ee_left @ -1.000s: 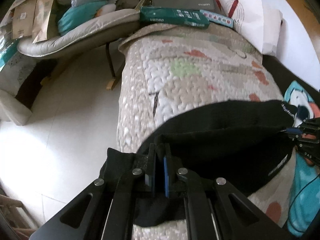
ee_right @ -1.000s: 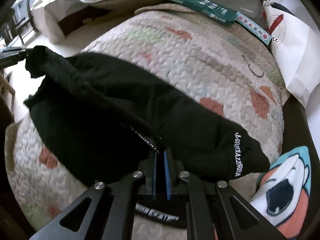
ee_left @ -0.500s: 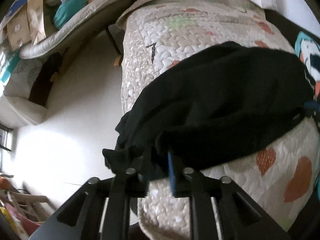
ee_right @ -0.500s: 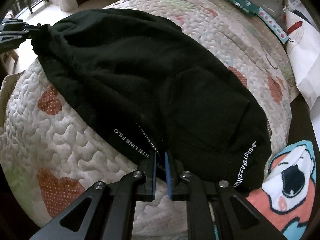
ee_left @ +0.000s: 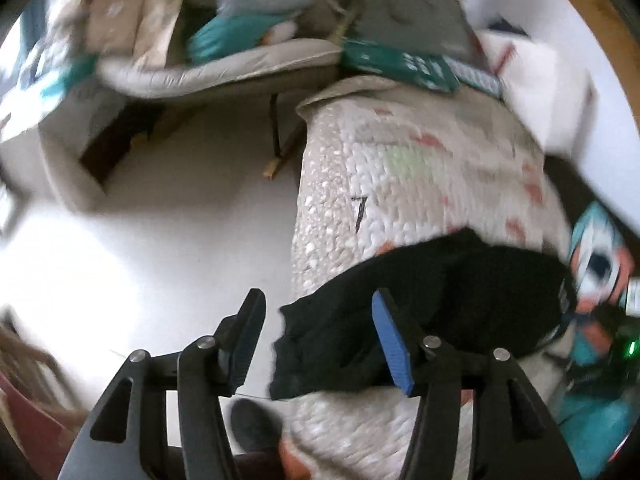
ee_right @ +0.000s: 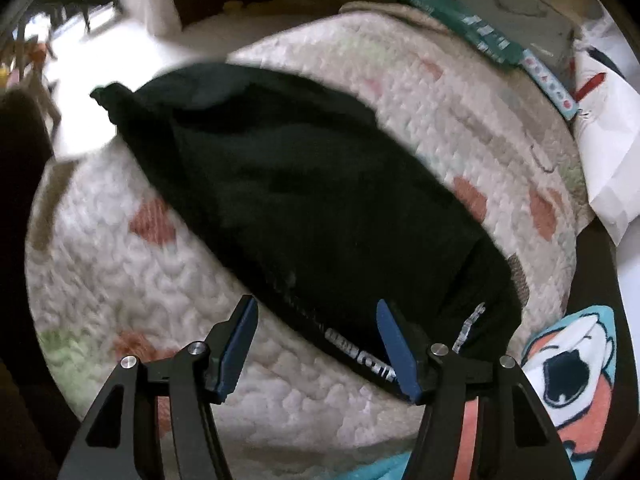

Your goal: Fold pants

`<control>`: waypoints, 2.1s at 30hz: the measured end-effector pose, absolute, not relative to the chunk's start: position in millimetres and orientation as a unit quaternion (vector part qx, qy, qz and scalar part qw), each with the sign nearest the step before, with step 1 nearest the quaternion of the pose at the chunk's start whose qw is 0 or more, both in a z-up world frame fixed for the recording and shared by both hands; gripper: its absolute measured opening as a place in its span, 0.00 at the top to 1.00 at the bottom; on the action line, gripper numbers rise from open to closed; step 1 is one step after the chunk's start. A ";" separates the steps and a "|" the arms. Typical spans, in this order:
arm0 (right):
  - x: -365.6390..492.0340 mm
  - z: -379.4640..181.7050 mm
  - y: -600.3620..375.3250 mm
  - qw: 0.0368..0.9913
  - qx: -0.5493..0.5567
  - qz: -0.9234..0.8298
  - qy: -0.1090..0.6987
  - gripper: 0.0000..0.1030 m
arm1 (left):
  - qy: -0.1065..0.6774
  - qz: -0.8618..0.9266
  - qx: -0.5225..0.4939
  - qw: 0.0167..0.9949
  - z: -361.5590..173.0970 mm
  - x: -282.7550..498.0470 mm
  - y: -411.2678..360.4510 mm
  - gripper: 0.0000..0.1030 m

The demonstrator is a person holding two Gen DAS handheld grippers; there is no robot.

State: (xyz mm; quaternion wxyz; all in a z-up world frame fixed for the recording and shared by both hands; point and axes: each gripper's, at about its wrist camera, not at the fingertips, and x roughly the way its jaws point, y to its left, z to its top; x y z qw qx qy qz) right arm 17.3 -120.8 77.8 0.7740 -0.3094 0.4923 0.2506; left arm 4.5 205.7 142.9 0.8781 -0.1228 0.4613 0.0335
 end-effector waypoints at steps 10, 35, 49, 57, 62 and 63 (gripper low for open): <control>75.0 44.5 -56.1 0.811 -0.206 0.214 0.504 0.35 | 0.586 0.081 -0.004 0.806 30.4 34.4 140.8 0.47; 196.8 55.2 -83.6 0.822 -0.137 0.216 0.509 0.41 | 0.437 0.122 -0.172 0.874 71.5 80.7 195.9 0.33; 248.3 19.2 -48.8 0.797 -0.179 0.179 0.548 1.00 | 0.467 0.118 -0.243 0.842 32.3 104.3 210.7 0.33; 251.3 65.6 -119.0 0.821 -0.102 0.148 0.541 0.90 | 0.469 0.113 -0.213 0.850 31.2 110.9 201.0 0.33; 208.7 110.1 -226.5 0.855 -0.034 0.078 0.511 0.16 | 0.463 0.109 -0.222 0.851 35.7 111.8 200.4 0.33; 203.0 111.8 -239.0 0.854 -0.029 0.065 0.515 0.16 | 0.463 0.107 -0.221 0.852 37.0 112.4 198.3 0.33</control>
